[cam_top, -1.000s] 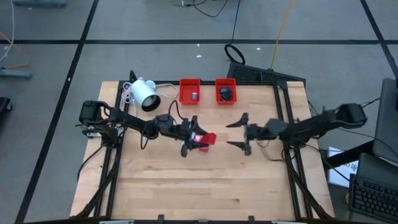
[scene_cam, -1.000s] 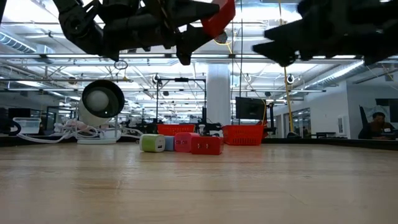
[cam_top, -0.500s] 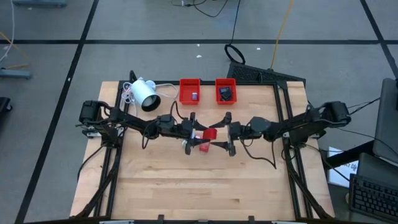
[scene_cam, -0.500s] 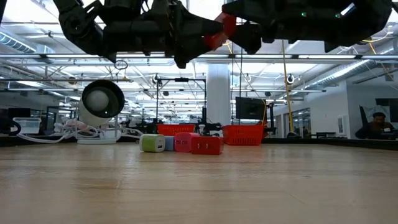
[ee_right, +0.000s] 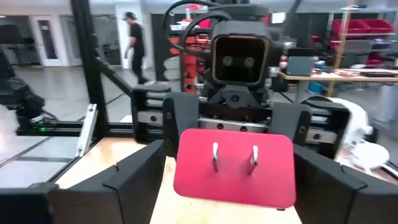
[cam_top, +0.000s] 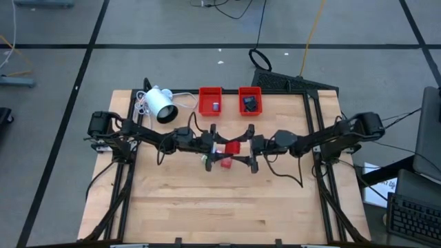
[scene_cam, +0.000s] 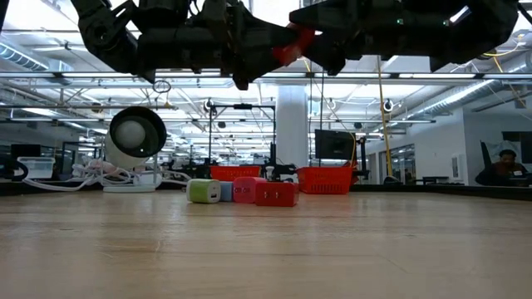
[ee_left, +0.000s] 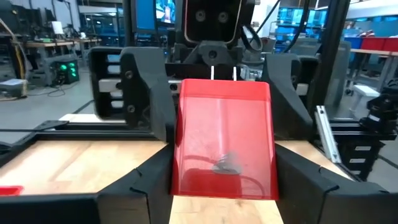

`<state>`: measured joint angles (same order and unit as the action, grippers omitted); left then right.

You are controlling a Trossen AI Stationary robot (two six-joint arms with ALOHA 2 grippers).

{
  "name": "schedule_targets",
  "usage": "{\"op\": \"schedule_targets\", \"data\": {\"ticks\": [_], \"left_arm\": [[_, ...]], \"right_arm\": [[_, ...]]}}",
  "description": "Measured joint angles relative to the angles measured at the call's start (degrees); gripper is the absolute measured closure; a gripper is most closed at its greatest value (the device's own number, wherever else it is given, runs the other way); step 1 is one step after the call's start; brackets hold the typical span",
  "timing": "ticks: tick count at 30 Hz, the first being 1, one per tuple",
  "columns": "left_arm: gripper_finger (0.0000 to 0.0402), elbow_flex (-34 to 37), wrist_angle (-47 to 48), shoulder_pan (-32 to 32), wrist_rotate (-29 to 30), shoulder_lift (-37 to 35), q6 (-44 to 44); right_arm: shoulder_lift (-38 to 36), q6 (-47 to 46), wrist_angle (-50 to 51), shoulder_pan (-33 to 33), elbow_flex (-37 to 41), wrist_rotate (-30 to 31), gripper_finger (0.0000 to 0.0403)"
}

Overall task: Pick & Place Office items
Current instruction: Put the bottom red charger adapter into the left red bin

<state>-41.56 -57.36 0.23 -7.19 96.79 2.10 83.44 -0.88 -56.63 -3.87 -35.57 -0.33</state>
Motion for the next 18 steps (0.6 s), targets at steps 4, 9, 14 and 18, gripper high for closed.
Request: {"op": "schedule_targets", "data": {"ticks": [4,9,14,18], "left_arm": [[0.0183,0.00,-0.24,-0.29,3.24,0.00,-1.76],[0.0189,0.00,-1.48,-0.31,4.27,-0.04,-2.10],[0.0182,0.00,-2.07,-0.35,4.29,-0.05,-2.02],[0.0187,0.00,-2.15,-0.37,4.25,-0.07,-1.84]], "right_arm": [[-2.51,0.08,4.69,-0.50,-0.04,5.80,0.0124],[-3.33,-0.14,4.13,-0.77,-0.04,6.33,0.0137],[-3.28,-0.13,4.17,-0.77,-0.04,6.31,0.0160],[-3.32,0.07,4.17,-0.77,-0.04,6.34,0.0193]]}}
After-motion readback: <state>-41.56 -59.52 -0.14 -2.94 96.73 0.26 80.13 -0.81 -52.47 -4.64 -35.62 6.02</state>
